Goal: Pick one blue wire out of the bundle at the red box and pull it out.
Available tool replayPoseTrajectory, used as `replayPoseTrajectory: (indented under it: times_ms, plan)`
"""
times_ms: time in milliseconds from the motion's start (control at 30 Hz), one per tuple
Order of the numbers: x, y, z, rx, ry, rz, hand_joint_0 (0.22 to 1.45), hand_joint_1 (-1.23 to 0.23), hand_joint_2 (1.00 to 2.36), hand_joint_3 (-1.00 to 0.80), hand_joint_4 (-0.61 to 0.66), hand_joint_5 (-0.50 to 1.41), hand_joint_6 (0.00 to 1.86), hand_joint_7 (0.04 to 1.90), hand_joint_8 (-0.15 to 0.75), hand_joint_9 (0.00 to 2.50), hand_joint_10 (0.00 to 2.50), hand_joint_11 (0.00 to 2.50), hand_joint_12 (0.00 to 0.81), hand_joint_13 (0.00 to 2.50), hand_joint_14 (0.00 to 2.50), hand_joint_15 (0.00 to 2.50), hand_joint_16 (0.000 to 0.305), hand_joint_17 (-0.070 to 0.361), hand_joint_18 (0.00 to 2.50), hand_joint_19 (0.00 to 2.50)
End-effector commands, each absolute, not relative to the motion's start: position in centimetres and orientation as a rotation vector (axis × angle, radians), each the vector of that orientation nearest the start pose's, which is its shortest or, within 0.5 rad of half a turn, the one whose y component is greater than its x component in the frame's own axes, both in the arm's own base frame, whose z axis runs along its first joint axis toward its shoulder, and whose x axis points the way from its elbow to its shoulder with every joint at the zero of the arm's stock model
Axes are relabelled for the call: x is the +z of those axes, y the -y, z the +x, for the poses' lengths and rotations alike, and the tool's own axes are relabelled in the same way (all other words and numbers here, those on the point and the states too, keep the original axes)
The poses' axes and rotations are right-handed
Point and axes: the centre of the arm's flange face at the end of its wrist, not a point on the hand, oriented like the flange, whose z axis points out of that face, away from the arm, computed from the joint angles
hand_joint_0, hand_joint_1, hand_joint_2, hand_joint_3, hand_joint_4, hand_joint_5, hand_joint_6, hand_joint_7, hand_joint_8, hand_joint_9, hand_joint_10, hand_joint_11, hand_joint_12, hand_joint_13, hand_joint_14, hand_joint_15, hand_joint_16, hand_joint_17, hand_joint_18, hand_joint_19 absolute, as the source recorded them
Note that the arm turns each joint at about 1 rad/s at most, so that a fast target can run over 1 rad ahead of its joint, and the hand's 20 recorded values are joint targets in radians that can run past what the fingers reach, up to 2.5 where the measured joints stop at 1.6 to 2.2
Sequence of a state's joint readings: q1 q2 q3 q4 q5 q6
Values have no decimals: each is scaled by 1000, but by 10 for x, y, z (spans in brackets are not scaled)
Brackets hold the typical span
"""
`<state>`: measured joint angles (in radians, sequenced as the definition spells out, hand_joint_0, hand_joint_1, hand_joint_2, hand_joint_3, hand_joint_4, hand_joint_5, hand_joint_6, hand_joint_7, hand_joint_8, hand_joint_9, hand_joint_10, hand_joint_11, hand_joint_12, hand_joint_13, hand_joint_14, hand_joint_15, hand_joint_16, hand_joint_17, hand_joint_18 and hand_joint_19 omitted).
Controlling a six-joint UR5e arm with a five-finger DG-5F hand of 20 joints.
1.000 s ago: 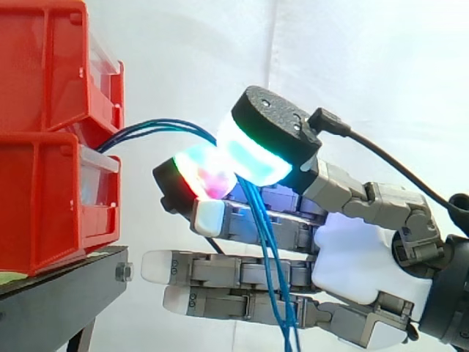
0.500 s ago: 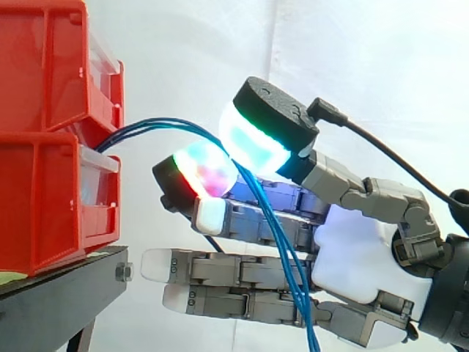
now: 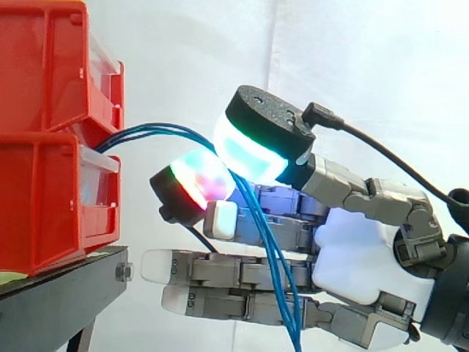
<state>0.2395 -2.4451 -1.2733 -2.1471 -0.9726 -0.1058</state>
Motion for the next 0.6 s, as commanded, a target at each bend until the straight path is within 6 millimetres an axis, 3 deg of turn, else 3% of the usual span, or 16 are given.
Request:
replayPoseTrajectory:
  times_ms: [0,233,367,567]
  plan:
    - [163,1,793,1129,-647,1140,618,-850,1012,-312,126,-141,858,1113,220,1131,25,791,326,678,18,390,49,110,438,362]
    - [163,2,793,1131,-650,1139,628,-844,1014,-256,68,-121,868,1236,227,1259,29,939,327,737,18,452,48,108,463,367]
    - [164,3,794,1136,-659,1132,662,-903,1016,-224,-12,-140,891,1217,225,1158,27,902,329,717,20,432,48,108,471,341]
    - [162,3,793,1136,-681,1129,681,-923,1013,-285,15,-149,889,1148,221,1117,26,879,329,692,17,413,47,107,468,341]
